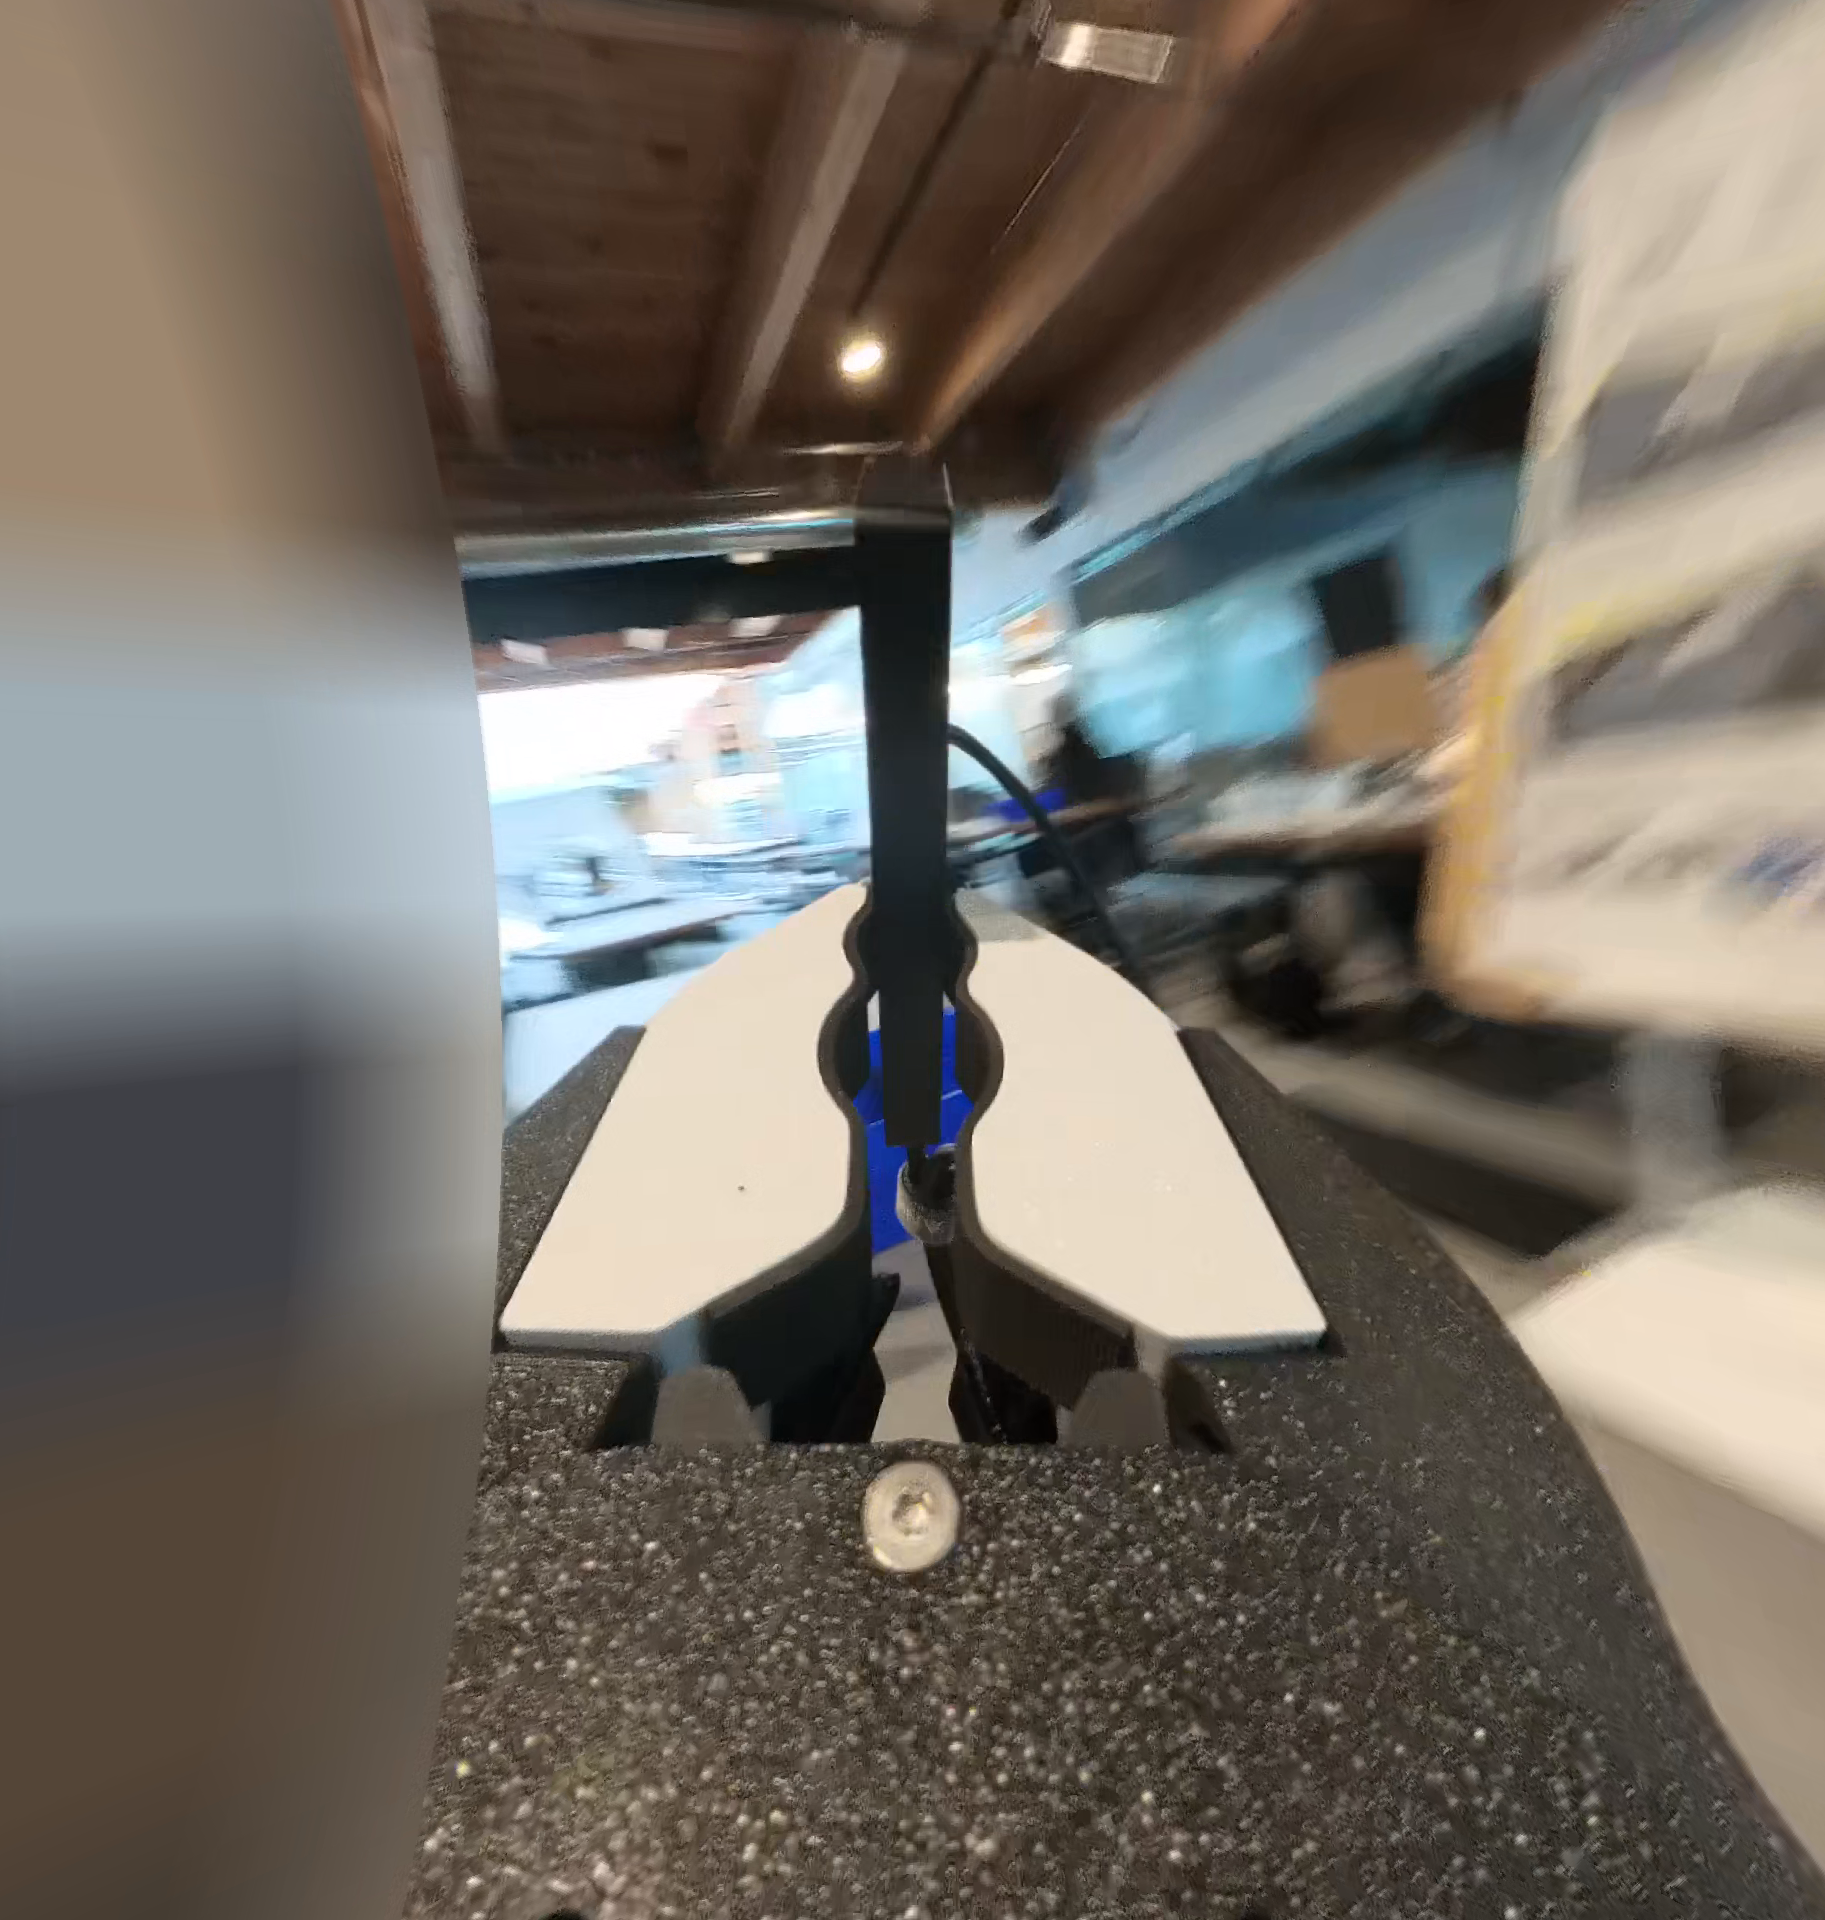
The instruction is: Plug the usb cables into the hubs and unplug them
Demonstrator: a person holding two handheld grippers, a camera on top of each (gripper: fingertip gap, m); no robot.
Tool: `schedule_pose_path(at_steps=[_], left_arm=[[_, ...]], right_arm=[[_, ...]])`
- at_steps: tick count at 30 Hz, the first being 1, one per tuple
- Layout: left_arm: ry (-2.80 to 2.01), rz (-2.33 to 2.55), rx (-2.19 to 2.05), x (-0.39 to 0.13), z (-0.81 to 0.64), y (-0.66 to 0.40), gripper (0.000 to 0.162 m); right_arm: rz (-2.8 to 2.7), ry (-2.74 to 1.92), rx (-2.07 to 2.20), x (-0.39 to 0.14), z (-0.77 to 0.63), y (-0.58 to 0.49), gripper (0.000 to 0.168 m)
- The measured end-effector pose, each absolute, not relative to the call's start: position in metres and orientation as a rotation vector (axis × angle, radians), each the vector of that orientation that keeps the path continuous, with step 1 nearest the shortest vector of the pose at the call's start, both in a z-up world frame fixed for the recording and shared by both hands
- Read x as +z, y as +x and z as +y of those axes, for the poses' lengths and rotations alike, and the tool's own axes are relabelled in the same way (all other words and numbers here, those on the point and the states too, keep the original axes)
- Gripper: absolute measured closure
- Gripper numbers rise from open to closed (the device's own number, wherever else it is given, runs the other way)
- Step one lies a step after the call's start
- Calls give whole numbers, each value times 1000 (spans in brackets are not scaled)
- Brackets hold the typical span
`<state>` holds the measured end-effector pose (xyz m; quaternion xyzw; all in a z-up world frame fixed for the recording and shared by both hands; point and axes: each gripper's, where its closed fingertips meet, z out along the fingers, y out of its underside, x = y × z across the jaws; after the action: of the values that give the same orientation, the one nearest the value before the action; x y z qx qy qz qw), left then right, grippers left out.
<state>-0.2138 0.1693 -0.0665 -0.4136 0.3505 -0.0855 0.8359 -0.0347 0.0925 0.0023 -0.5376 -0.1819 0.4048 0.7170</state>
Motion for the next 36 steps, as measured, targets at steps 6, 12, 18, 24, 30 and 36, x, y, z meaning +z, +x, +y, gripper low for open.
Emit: schedule_pose_path(at_steps=[6,12,18,24,30,36], left_arm=[[-1021,564,-350,-117,197,-224,129],[-1076,581,-441,-140,201,-216,128],[-1110,604,-468,-155,207,-217,126],[-1172,597,-500,-167,217,-219,123],[-1171,639,-488,-171,215,-213,123],[-1164,667,-475,-173,213,-209,123]], right_arm=[[-349,-1247,427,38,71,40,158],[-200,-1476,46,-13,82,123,157],[-105,-1726,-20,-93,107,158,158],[-146,-2094,-218,-156,130,174,157],[-303,-2499,-200,-219,143,164,157],[-362,-2605,-189,-232,150,157,129]])
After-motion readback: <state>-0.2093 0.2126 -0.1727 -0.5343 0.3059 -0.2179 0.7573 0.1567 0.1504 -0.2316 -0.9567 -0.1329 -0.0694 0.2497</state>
